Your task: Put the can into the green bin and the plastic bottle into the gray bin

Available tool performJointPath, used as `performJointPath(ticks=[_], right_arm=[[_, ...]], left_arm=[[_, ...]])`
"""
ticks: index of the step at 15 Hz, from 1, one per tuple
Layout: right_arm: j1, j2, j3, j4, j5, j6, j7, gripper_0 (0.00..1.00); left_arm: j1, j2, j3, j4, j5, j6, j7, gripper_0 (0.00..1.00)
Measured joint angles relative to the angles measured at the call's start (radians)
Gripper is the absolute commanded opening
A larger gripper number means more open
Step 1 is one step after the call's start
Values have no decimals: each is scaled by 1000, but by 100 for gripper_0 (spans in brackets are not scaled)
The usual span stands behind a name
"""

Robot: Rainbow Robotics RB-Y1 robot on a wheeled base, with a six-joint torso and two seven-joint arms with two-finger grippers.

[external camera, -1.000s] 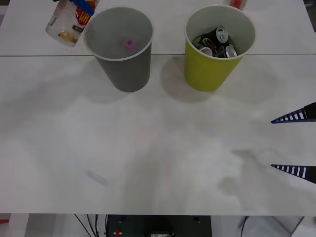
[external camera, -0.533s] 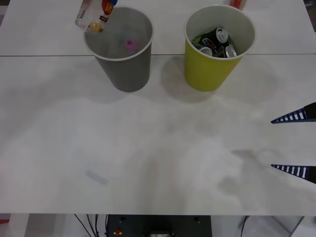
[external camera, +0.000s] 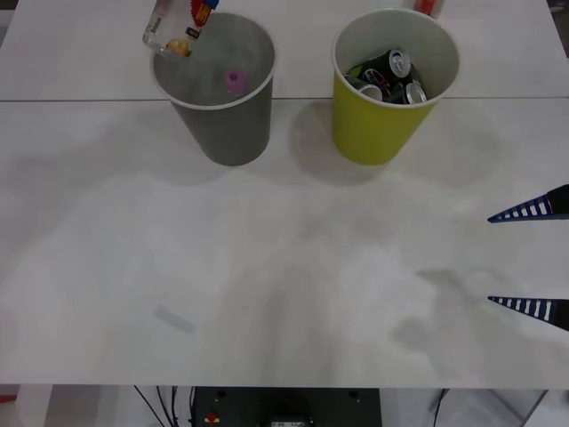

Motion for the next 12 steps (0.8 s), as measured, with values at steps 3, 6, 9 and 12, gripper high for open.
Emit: performJointPath(ticks=[3,6,9,12], right_arm=[[0,0,0,0,0,0,0,100],[0,0,0,0,0,0,0,100],[0,0,0,0,0,0,0,100],[0,0,0,0,0,0,0,100]], left_arm=[[0,0,17,0,12,-3,-10,100],[2,24,43,-5,49,-70,-81,100],[9,106,47,-16,178,-132,-135,100],[112,222,67,-145,296,-132,-159,100]])
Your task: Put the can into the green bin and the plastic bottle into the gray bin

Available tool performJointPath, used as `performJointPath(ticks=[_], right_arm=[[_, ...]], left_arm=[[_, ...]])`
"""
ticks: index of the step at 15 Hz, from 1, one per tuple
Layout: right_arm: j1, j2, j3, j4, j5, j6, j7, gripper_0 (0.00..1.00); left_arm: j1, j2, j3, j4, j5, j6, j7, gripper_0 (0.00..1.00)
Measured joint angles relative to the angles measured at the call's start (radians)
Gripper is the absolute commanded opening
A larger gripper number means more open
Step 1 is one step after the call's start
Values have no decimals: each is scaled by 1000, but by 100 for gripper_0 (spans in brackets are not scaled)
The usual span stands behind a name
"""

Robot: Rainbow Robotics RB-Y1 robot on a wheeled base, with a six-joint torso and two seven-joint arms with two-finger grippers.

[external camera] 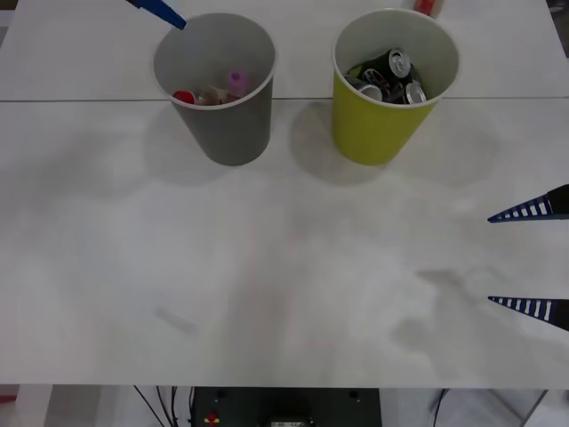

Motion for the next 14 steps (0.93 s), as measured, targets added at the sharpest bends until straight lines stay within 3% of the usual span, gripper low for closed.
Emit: performJointPath(ticks=[3,8,11,14], right_arm=[[0,0,0,0,0,0,0,100],[0,0,0,0,0,0,0,100],[0,0,0,0,0,0,0,100],[0,0,0,0,0,0,0,100]], left_arm=[[214,84,169,-174,24,3,-87,100],[584,106,521,-437,-32,-95,-304,100],[760,107,646,-585,-65,-114,-423,100],[879,105,717,-650,-70,-138,-543,100]])
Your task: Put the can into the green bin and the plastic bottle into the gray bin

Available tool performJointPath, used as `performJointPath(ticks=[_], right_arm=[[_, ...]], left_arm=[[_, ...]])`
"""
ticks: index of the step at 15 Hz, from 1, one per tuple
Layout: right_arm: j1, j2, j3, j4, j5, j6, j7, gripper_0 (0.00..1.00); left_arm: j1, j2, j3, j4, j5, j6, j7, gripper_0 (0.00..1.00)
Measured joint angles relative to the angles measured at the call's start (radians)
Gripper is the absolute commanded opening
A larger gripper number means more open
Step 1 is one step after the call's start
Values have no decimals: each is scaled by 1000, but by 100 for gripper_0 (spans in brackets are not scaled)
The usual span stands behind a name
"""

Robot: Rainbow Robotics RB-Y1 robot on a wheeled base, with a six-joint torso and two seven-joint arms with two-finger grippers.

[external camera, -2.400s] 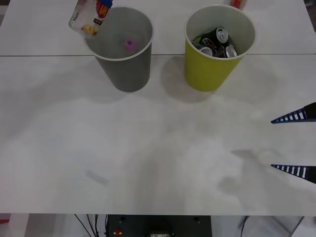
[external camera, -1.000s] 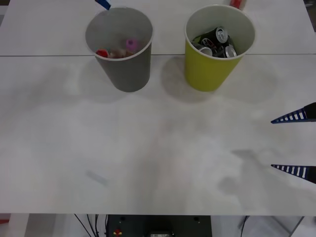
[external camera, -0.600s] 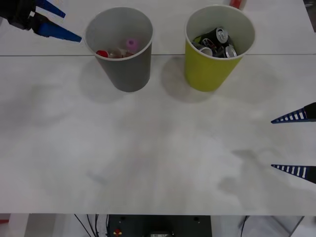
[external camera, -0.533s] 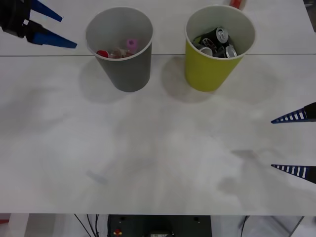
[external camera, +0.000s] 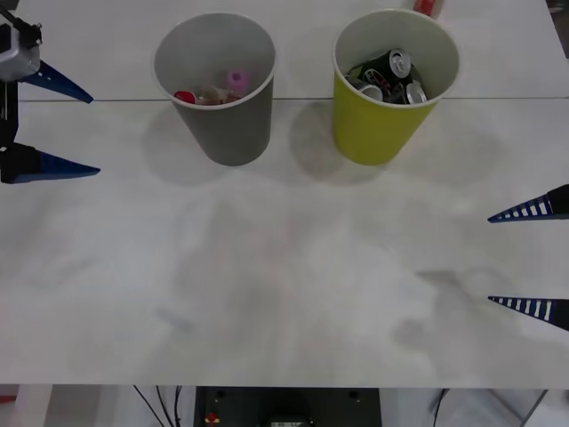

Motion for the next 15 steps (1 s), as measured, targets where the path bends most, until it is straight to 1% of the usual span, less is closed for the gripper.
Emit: performJointPath(ticks=[3,5,7,10,13,15], right_arm=[[0,0,0,0,0,0,0,100],[0,0,0,0,0,0,0,100],[0,0,0,0,0,0,0,100],[0,0,0,0,0,0,0,100],[0,0,0,0,0,0,0,100],[0,0,0,0,0,0,0,100]], left_arm=[[75,-3,31,-10,22,-2,-104,100],[120,-22,64,-23,24,-21,-161,100],[171,-60,120,-37,33,-45,-202,100],[278,-127,201,-106,36,-49,-220,100],[344,-168,240,-153,35,-53,-243,100],[377,-199,249,-163,35,-53,-286,100]])
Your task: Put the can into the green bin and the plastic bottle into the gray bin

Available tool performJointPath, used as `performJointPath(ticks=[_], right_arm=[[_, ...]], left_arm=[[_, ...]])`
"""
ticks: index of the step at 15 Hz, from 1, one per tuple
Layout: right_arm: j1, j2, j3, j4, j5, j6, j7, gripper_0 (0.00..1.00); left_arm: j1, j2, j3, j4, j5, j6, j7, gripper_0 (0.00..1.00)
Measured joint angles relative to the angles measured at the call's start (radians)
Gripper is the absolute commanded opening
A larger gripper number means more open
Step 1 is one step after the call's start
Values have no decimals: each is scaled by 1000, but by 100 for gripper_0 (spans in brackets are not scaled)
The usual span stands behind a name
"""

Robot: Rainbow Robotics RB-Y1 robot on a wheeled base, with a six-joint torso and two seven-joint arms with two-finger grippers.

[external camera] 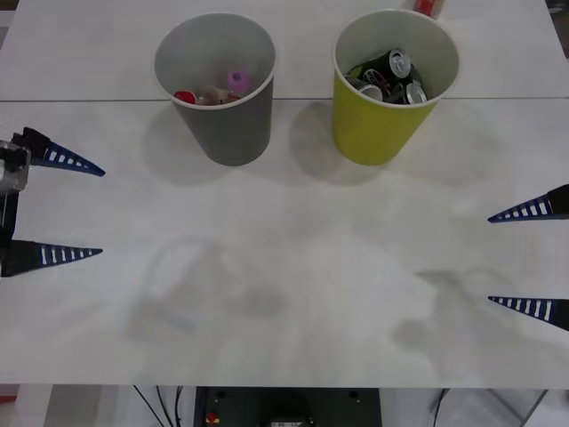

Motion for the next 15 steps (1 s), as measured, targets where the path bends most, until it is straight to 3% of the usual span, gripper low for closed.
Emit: performJointPath(ticks=[15], right_arm=[[0,0,0,0,0,0,0,100]], left_arm=[[33,-34,-26,-3,-11,0,-108,100]])
